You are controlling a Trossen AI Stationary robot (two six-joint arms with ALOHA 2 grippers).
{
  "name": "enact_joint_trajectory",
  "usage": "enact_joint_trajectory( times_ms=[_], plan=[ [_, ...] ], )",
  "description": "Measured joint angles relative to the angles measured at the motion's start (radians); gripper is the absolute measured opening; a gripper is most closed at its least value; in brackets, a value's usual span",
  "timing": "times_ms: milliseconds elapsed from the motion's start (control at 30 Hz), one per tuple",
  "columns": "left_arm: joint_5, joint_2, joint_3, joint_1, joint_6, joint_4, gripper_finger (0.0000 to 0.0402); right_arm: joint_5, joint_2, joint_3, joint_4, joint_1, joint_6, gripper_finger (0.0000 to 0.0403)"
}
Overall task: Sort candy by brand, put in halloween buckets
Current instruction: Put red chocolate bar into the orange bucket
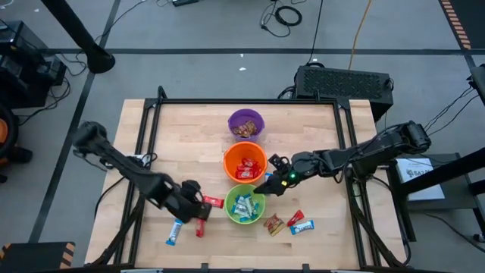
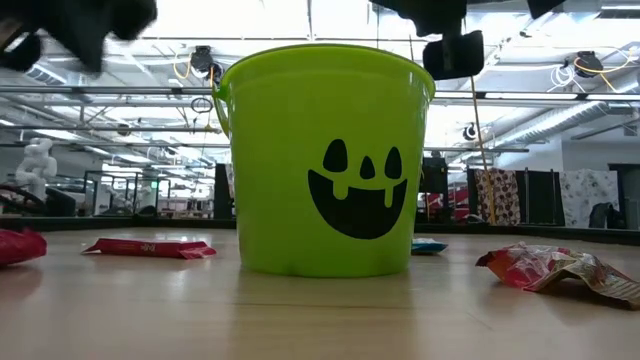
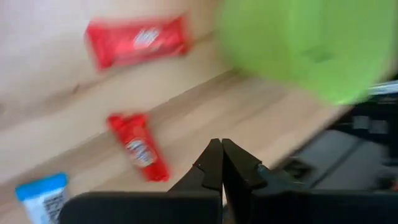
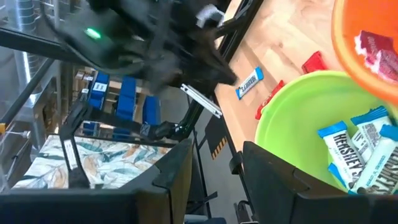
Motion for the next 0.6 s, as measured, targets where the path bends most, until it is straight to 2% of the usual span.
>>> enact_joint_trajectory(
  times_ms=[67,133,300,467,533,600],
  plan=[
    [-0.052,-0.069,0.001,0.0,0.041,-0.009,0.0003,-0.01,0.0,0.0,0.001,-0.011,-0.006,0.0135],
    [-0.055,-0.124,0.002,0.001,0.048,-0.059,0.0003,-0.029,0.0,0.0,0.005,-0.023,-0.011,0.0135],
    [-0.024,-0.136,-0.014,-0.025,-0.107,-0.258,0.0008,-0.048,0.0,0.0,0.008,-0.043,-0.018,0.0135],
    [0.023,-0.071,-0.053,-0.068,-0.129,-0.059,0.0046,-0.05,0.0,0.0,0.01,-0.049,-0.018,0.0135],
    [0.031,-0.026,-0.054,-0.078,-0.133,0.035,0.0078,-0.05,0.0,0.0,0.01,-0.049,-0.021,0.0135],
    [0.044,0.019,-0.054,-0.091,-0.16,0.052,0.0116,-0.05,0.0,0.0,0.006,-0.049,-0.022,0.0135]
  ],
)
